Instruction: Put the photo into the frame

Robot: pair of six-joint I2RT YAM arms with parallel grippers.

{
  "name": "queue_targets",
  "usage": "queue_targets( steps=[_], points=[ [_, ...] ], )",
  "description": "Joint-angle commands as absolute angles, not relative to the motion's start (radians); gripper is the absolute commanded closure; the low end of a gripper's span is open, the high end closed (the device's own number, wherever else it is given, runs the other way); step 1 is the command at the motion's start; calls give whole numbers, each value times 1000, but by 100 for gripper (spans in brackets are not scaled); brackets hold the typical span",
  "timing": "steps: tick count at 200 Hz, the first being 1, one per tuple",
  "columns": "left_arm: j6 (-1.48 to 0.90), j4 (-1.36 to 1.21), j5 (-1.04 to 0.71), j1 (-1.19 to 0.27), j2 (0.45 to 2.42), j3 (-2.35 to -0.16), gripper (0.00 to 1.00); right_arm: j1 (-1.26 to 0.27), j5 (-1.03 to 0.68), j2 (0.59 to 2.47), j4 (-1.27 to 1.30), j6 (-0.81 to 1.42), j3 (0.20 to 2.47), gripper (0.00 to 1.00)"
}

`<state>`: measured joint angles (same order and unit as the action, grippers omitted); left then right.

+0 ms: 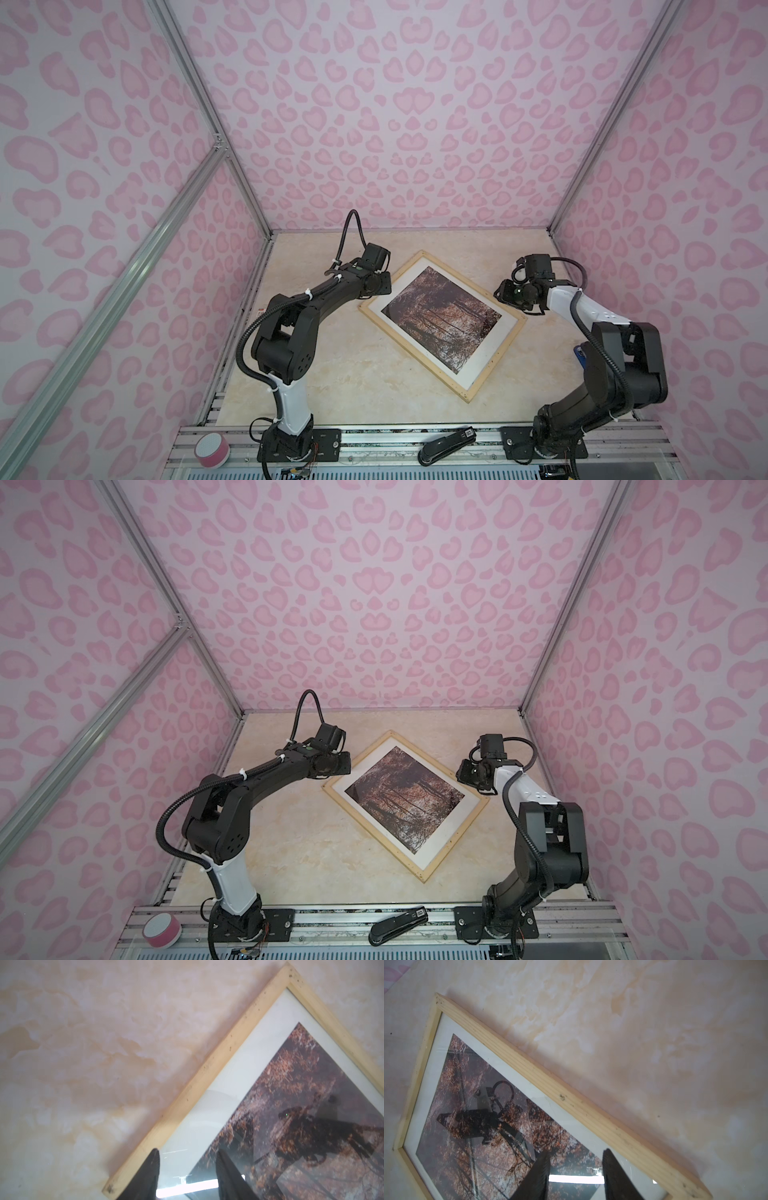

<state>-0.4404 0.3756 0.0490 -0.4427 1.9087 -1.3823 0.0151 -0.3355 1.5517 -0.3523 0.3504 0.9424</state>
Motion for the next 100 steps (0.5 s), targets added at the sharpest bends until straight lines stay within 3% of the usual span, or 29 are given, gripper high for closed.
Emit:
queue_targets(
  steps=[1, 63, 100],
  points=[
    [-381, 348, -38, -414, 1974, -1451, 53, 16, -317, 1457, -307, 394, 836, 54],
    [-351, 309, -178, -362, 2102, -1526, 52, 17, -267, 1197, -373, 473, 615, 43],
    [-355, 304, -191, -361, 2123, -1535, 52, 18, -234, 1140, -420, 484, 564, 39]
  ],
)
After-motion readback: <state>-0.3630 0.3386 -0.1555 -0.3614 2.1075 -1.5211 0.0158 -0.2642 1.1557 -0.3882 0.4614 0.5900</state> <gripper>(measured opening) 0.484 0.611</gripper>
